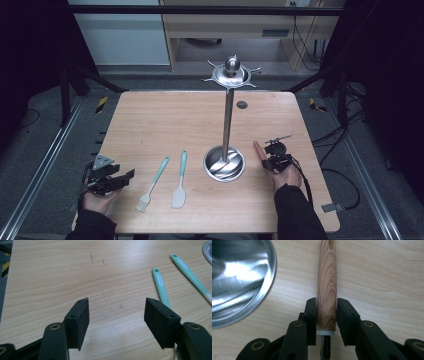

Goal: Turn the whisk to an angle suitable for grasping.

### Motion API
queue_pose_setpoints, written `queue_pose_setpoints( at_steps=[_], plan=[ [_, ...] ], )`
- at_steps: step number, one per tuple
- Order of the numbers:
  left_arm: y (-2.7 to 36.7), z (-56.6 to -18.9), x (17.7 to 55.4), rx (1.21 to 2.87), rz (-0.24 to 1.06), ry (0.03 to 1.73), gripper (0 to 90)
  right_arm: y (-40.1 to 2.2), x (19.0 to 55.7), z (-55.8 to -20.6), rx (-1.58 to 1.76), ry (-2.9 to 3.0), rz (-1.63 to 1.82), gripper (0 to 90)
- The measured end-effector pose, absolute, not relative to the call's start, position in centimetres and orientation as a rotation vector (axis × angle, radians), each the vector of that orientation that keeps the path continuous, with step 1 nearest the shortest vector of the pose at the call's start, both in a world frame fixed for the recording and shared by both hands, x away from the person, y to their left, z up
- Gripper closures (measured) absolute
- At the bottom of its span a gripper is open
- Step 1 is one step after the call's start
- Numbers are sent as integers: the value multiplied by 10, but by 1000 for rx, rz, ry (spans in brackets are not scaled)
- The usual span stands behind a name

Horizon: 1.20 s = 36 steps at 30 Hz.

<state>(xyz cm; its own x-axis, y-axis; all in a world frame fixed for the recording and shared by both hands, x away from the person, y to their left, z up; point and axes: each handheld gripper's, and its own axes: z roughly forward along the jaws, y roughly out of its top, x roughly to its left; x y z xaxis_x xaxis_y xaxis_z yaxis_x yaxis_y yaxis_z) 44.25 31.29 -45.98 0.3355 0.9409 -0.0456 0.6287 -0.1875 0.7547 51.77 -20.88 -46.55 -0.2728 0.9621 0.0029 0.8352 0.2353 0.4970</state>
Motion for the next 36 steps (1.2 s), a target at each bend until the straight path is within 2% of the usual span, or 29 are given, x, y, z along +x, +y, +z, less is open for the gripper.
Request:
queue_pose_setpoints(
  at_steps=[18,23,30,36],
  plan=[
    [311,-460,442,1927,575,1372,363,-222,490,-465,1529,2378,606,702],
    [311,-461,443,1933,572,1370,363,-219,490,-461,1520,2374,636,589],
    [311,-461,443,1938,567,1370,361,-221,488,-449,1558,2338,666,566],
    [311,-461,443,1950,565,1371,360,-214,489,-459,1577,2391,606,570]
  ],
)
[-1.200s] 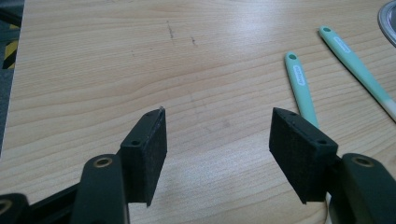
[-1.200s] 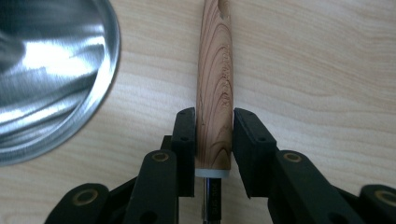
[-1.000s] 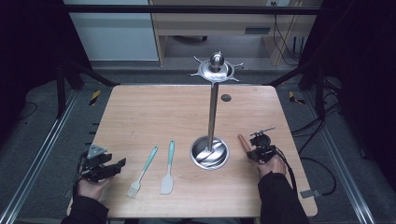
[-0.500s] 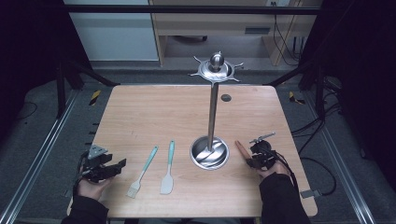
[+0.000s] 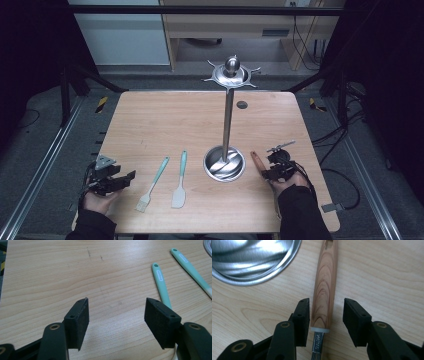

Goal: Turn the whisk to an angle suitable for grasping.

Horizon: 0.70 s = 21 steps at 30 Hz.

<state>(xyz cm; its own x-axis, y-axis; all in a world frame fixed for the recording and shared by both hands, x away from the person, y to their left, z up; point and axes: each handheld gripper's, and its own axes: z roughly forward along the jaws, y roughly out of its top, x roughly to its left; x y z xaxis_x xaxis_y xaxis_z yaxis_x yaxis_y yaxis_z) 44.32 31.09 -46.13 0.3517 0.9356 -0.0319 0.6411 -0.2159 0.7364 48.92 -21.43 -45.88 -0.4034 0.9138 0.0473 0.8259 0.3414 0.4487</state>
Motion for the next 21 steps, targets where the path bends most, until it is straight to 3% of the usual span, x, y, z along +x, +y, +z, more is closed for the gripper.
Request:
queue_pose_setpoints(
  at_steps=[21],
  plan=[
    [310,-462,444,1963,556,1373,360,-206,493,-471,1632,2414,474,687]
  ],
)
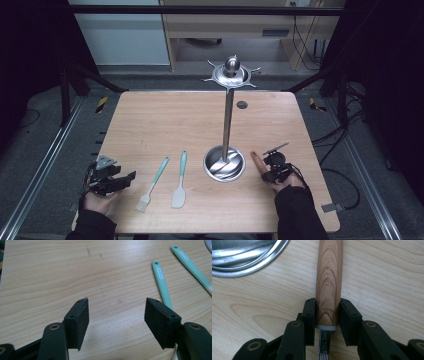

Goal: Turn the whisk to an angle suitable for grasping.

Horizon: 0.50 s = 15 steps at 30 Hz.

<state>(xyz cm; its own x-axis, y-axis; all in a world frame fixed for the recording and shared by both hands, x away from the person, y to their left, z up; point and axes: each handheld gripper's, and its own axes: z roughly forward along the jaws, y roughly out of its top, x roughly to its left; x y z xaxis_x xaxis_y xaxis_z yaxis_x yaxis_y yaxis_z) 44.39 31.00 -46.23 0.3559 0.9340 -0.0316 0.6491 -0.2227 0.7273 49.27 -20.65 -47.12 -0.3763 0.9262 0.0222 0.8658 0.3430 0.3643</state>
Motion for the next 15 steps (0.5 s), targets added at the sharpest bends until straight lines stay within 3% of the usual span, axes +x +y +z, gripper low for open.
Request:
queue_pose_setpoints(
  at_steps=[15],
  plan=[
    [310,-462,444,1962,549,1375,359,-220,483,-431,1520,2266,752,692]
  ],
)
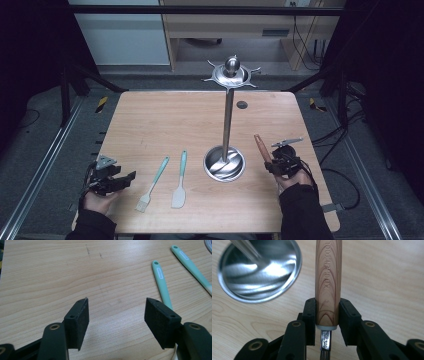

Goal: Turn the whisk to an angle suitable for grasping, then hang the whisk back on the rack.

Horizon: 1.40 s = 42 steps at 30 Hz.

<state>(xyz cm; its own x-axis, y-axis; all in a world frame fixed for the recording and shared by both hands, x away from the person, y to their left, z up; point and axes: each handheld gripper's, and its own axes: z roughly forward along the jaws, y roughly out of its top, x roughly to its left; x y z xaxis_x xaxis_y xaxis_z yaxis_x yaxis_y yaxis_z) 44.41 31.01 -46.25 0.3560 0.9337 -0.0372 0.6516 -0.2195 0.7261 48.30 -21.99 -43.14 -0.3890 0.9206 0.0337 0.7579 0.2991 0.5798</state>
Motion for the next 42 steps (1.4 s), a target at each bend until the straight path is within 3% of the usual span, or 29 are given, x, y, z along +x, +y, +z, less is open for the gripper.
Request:
queue_pose_setpoints(
  at_steps=[29,42],
  plan=[
    [310,-463,445,1966,543,1365,359,-228,443,-356,1146,1963,1429,694],
    [310,-463,445,1970,545,1367,359,-224,427,-327,1017,1901,1567,695]
  ],
)
